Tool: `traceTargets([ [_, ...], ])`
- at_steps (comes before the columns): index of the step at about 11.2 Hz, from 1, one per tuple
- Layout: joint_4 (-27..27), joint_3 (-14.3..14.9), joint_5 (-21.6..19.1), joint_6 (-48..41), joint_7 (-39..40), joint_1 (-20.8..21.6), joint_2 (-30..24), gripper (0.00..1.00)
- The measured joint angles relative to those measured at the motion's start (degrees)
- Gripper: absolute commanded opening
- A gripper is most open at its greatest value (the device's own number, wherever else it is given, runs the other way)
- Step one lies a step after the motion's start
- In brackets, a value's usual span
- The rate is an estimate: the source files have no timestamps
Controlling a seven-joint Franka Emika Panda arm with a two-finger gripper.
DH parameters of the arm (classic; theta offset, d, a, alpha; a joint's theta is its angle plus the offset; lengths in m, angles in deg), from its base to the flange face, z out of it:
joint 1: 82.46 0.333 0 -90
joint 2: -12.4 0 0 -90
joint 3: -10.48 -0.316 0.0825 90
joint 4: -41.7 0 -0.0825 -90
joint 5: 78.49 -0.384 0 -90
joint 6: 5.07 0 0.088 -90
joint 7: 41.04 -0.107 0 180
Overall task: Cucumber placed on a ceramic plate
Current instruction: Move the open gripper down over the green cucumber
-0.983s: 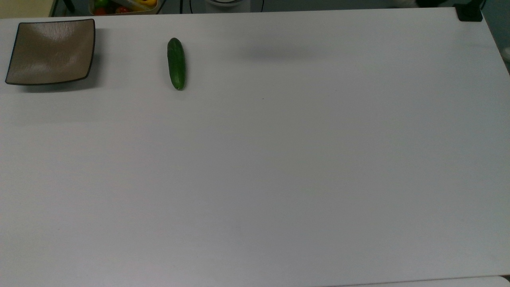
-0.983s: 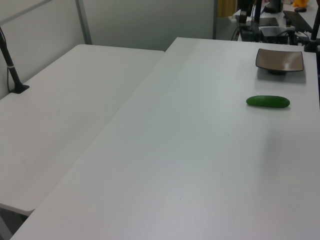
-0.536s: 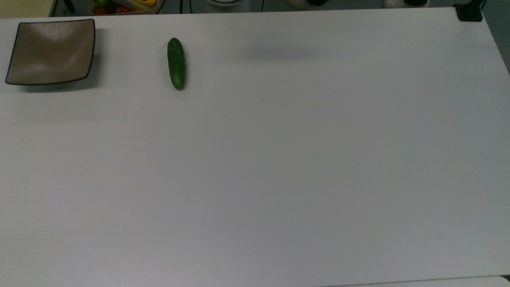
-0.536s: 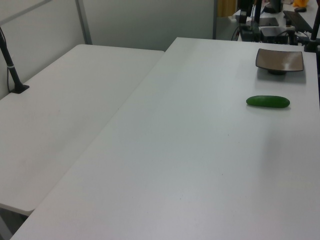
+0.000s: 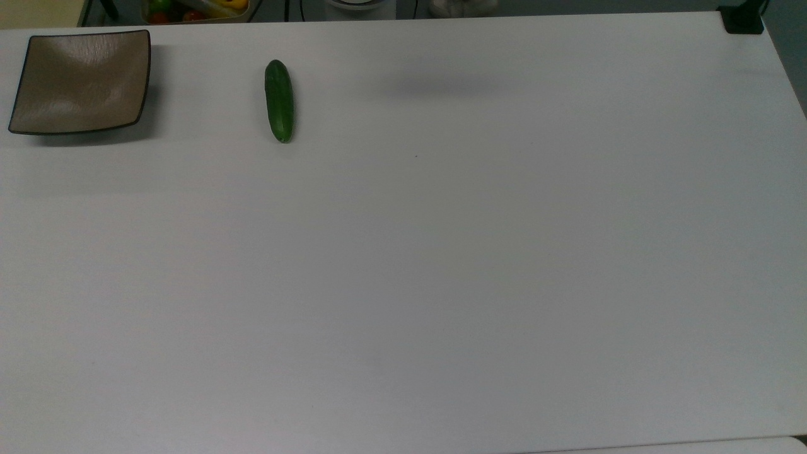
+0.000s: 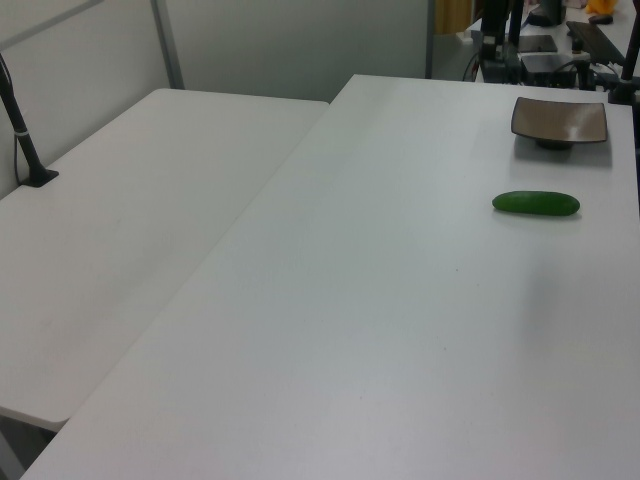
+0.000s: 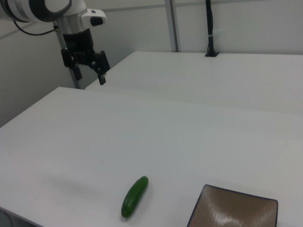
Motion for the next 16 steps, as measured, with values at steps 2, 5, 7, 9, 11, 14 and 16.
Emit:
traceTargets([
  [2,1.4,0.2,0.0,-1.8,7.5,0.0,-0.8,1.0],
  [5,6.6,0.4,3.8,-4.0,16.3,-0.2,-4.0,1.0],
  [7,11.5,0.5,4.6,-4.4,16.5,-0.3,-5.4,1.0],
  [9,16.1,0.7,7.3,-4.4,16.6,-0.4,-5.6,1.0],
  [11,20.4,2.9,8.5,-3.5,16.8,-0.4,-5.6,1.0],
  [14,27.8,6.1,8.6,2.7,17.3,-0.5,-5.6,1.0],
  [16,31.8,8.2,8.6,8.2,17.3,-0.6,-5.5,1.0],
])
